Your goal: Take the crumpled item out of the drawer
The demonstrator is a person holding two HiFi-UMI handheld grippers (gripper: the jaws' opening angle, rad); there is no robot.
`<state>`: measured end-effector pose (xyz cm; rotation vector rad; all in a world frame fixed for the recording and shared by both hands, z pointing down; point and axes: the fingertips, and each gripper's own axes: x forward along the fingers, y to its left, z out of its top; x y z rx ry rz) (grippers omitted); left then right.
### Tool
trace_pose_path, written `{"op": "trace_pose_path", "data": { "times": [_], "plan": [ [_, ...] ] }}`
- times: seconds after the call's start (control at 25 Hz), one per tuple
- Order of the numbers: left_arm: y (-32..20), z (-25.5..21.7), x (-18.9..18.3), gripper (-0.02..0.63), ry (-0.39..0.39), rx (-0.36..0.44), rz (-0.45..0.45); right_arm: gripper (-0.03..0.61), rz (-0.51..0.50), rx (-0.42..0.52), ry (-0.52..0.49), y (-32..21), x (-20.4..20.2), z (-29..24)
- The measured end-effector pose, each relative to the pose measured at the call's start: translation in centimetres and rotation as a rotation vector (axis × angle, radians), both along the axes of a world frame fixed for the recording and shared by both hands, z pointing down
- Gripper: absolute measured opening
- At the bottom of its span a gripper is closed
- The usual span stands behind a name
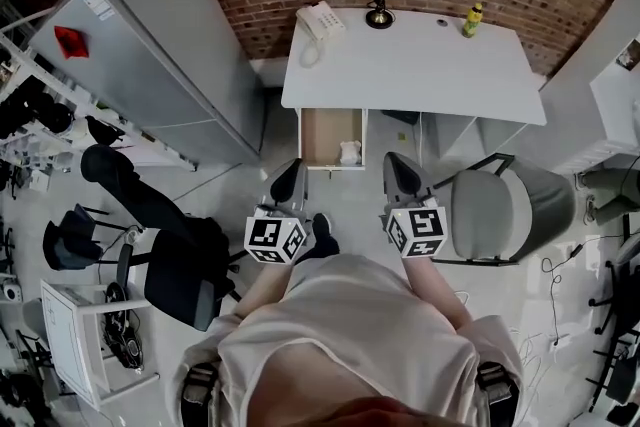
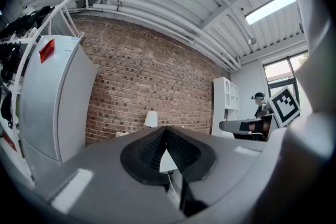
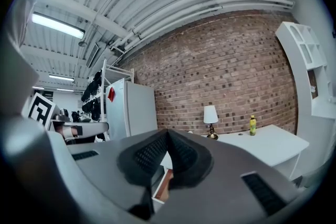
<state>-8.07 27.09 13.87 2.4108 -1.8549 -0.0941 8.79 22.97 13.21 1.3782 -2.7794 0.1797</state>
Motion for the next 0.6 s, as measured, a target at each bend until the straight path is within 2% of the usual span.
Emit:
{"op": "trace_pose_path", "data": {
  "times": [0.24, 0.6],
  "plan": [
    [-5.2, 0.8, -1.9, 0.011, 0.007, 0.002, 0.033, 0.006, 0.038, -0.020, 0.011, -4.7, -1.4, 1.0],
    [-17.6, 1.9, -6.3, 0.011, 0.007, 0.001, 0.128, 0.006, 0.126, -0.036, 0.034, -15.4, -5.4, 2.3]
  ]
}}
